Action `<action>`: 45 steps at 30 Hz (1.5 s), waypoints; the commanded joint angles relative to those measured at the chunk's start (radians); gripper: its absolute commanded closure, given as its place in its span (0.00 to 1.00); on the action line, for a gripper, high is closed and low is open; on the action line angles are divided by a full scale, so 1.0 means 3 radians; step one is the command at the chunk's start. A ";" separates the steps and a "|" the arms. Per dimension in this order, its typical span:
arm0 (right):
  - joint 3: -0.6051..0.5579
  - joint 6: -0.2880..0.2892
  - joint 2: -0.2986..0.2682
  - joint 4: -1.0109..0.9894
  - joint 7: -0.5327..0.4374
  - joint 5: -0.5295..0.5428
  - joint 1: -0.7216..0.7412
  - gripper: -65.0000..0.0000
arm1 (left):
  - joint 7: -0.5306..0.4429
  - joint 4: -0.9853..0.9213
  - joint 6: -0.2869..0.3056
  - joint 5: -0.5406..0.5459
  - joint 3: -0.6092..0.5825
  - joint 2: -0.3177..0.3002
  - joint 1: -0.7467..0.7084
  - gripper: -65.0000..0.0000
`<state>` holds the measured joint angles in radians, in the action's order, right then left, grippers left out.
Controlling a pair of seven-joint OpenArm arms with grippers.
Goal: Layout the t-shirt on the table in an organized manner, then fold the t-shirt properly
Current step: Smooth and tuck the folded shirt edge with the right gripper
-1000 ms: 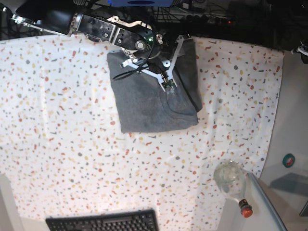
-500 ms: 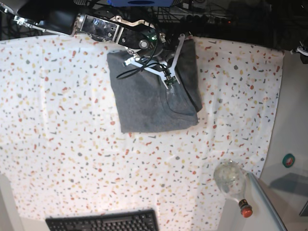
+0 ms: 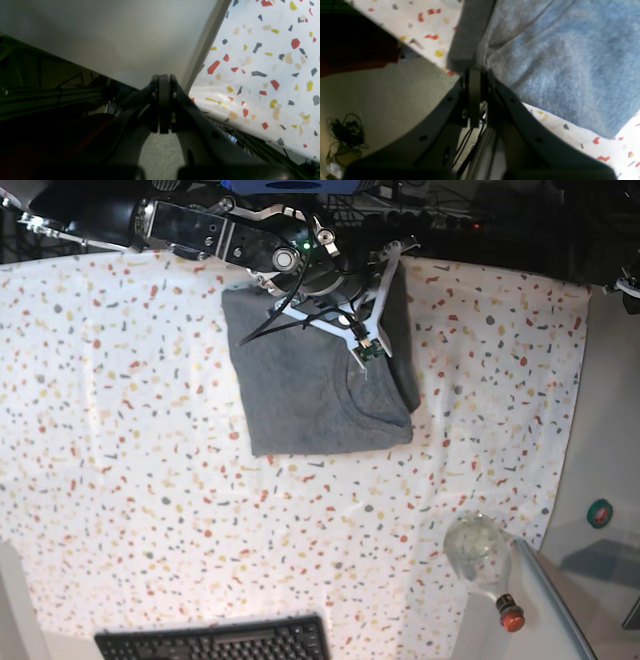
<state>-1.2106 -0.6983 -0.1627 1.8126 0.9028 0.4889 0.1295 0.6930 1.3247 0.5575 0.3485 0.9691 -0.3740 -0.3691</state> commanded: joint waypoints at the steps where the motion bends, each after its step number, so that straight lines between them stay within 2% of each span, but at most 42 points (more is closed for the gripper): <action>1: 0.0013 0.0001 0.0023 0.0124 -0.0025 -0.0006 0.0036 1.00 | -0.0062 0.0052 0.0001 0.0033 0.0025 -0.0086 -0.0010 1.00; 8: 0.0003 0.0001 0.0023 0.0236 -0.0020 0.0005 0.0031 1.00 | -0.0062 0.0052 0.0001 0.0033 0.0025 -0.0096 -0.0010 1.00; 9: 0.0003 0.0044 0.0023 0.0231 -0.0020 0.0005 0.0026 1.00 | -0.0062 0.0052 0.0001 0.0033 0.0025 -0.0096 -0.0010 1.00; 14: 0.0018 0.0515 0.0023 0.0226 -0.0025 0.0005 -0.0030 1.00 | -0.0062 0.0052 0.0001 0.0033 0.0025 -0.0096 -0.0005 1.00; 18: 0.0018 0.0709 0.0033 0.0103 -0.0030 0.0005 -0.0030 1.00 | -0.0062 0.0052 0.0001 0.0033 0.0025 -0.0101 -0.0005 1.00; 22: 0.0018 0.0729 0.0064 0.0016 -0.0050 0.0005 -0.0030 1.00 | -0.0062 0.0052 0.0001 0.0033 0.0025 -0.0106 -0.0005 1.00; 26: 0.0018 0.0729 0.0202 -0.0224 -0.0050 0.0005 -0.0015 1.00 | -0.0062 0.0052 0.0001 0.0033 0.0025 -0.0106 -0.0005 1.00; 37: 0.0008 0.0734 0.0248 -0.0413 -0.0050 -0.0001 0.0011 0.99 | -0.0057 0.0047 0.0001 0.0033 0.0025 -0.0091 0.0087 1.00; 39: 0.0003 0.0734 0.0253 -0.0413 -0.0050 -0.0001 0.0011 0.85 | -0.0057 0.0047 0.0001 0.0033 0.0025 -0.0091 0.0097 1.00; 41: 0.0003 0.0734 0.0253 -0.0408 -0.0045 -0.0001 0.0011 0.76 | -0.0047 0.0047 0.0001 0.0033 0.0025 -0.0086 0.0149 1.00; 45: 0.0003 0.0734 0.0253 -0.0352 -0.0020 -0.0001 0.0011 0.73 | -0.0047 0.0047 0.0001 0.0033 0.0025 -0.0055 0.0169 1.00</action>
<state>-1.2110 -0.4850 -0.0986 1.6825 0.9096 0.4870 0.1207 0.6926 1.3247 0.5575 0.3496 0.9691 -0.3710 -0.3153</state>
